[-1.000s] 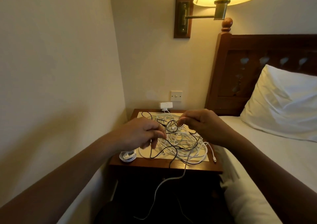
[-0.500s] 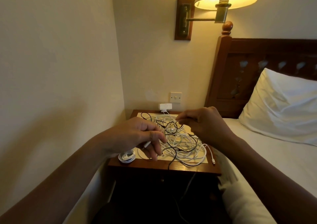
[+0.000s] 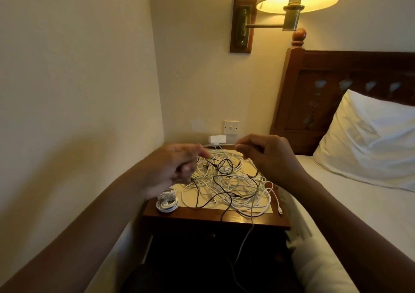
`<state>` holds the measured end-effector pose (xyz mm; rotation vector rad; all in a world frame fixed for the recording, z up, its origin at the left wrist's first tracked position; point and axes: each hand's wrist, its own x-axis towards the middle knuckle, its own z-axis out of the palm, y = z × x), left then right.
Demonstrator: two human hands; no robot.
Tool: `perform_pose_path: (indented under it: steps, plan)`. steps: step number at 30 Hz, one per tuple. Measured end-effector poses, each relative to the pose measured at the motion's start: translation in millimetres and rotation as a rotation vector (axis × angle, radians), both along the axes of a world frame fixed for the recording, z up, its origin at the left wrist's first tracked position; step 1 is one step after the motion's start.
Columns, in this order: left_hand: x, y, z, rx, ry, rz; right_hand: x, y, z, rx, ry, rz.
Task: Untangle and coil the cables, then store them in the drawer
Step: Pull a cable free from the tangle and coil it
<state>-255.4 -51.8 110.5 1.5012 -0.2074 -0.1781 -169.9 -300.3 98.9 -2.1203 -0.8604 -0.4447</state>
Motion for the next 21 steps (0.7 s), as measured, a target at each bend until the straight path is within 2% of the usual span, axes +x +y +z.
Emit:
perform_pose_path:
  steps: [3, 6, 8, 11, 14, 16, 18, 21]
  plan:
    - [1.9, 3.9, 7.8, -0.274, -0.027, 0.057, 1.6, -1.9, -22.8, -0.02, 0.081, -0.012]
    - [7.9, -8.1, 11.0, -0.372, -0.091, 0.043, -22.4, 14.6, -41.9, -0.132, 0.195, 0.076]
    - [15.9, -18.9, 7.4, -0.405, -0.134, 0.067, -43.7, 30.7, -43.4, -0.201, 0.198, 0.169]
    - [27.1, -25.6, -5.1, -0.251, -0.246, 0.194, -64.9, 42.4, -23.7, -0.262, 0.194, 0.212]
    - [29.9, -22.4, -16.9, 0.172, -0.357, 0.271, -67.5, 36.1, 11.3, -0.314, 0.181, 0.174]
    - [25.6, -17.9, -21.2, 0.395, -0.367, 0.236, -58.7, 28.1, 30.8, -0.269, 0.187, 0.15]
    - [16.2, -15.6, -19.9, 0.396, -0.263, 0.079, -43.7, 20.4, 41.9, -0.203, 0.163, 0.108]
    - [2.3, -10.8, -14.8, 0.247, -0.106, -0.13, -22.7, 13.9, 35.8, -0.114, 0.171, 0.101]
